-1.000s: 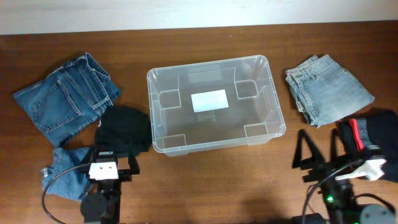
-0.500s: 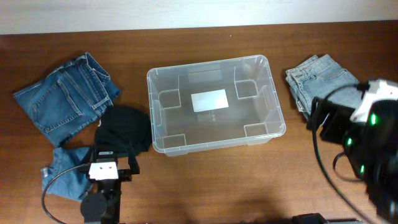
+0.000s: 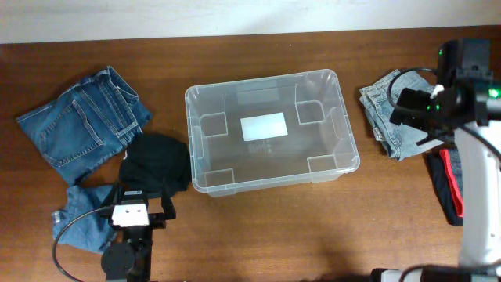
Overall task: Pack container
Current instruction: 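Move the right gripper toward the folded light-blue jeans on the right, then lower the right gripper onto the light-blue jeans and grasp their edge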
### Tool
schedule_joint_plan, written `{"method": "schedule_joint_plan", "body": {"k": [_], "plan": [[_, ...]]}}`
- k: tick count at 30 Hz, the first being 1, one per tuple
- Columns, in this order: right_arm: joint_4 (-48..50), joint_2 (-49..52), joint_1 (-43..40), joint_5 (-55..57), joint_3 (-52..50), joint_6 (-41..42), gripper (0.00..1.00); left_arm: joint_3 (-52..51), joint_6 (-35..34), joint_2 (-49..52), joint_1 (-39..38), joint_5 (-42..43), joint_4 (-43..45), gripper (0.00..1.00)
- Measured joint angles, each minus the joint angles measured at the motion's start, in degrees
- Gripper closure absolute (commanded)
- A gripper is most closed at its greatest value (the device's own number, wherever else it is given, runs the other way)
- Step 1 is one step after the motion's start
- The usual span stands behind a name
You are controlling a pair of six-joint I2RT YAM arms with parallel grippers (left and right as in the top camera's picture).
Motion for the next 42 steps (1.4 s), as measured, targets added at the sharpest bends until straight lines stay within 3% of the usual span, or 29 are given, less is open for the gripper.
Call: {"method": "schedule_joint_plan", "body": {"k": [12, 19, 29, 42], "plan": [[0.15, 10.05, -8.85, -0.13, 0.07, 4.15, 0.02, 0.0, 0.0, 0.0, 0.0, 0.0, 0.0, 0.0], [4.26, 10.1, -15.98, -12.92, -0.44, 4.13, 0.02, 0.0, 0.0, 0.0, 0.0, 0.0, 0.0, 0.0], [27.23, 10.38, -22.47, -27.23, -20.44, 4.28, 0.02, 0.0, 0.0, 0.0, 0.0, 0.0, 0.02, 0.0], [51.34, 10.43, -22.82, -32.11, -40.65, 9.88, 0.03, 0.0, -0.02, -0.04, 0.0, 0.0, 0.0, 0.0]]}}
